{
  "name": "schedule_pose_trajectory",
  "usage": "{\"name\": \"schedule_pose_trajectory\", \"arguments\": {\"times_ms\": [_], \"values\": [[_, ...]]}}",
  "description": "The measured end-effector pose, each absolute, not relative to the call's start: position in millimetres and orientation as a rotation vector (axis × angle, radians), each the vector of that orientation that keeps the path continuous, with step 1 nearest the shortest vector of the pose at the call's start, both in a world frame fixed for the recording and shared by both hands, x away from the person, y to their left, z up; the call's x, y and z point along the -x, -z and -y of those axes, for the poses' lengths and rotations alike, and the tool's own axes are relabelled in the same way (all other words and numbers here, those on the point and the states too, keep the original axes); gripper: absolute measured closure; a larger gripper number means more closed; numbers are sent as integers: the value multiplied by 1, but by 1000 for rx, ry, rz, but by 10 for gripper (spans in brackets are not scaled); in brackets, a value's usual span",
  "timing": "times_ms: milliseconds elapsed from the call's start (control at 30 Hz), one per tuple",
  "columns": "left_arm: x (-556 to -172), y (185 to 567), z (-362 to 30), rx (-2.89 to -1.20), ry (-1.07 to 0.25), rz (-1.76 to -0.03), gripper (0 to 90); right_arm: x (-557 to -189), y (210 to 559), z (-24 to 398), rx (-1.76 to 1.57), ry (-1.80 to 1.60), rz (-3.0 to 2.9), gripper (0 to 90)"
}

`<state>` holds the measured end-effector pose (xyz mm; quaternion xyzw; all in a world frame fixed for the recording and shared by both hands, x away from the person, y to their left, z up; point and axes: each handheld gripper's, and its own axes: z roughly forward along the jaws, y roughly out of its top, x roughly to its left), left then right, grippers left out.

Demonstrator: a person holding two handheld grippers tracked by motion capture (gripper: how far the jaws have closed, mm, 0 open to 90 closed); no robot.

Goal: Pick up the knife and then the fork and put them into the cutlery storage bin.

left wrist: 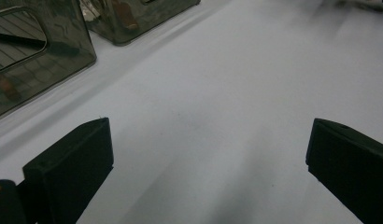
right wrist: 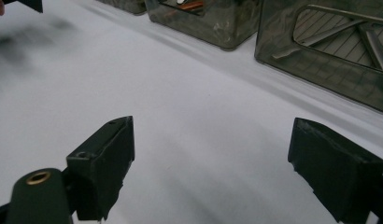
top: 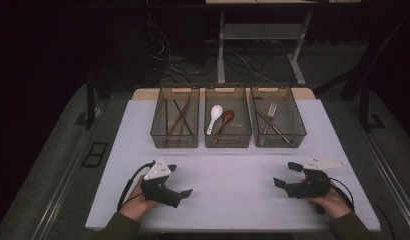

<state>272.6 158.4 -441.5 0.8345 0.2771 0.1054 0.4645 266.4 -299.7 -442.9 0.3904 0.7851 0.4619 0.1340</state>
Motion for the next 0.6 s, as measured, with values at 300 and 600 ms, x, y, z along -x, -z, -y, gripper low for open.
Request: {"name": "schedule_pose_trajectory", "arguments": {"times_ms": [300,600], "values": [[-273,442,-160,-2054,-268,-690,1,-259,447,292,-1087,-1334,-2321,143],[-274,443,-160,-2056,-264,-691,1,-260,446,292,-1082,-1337,-2315,143]]}}
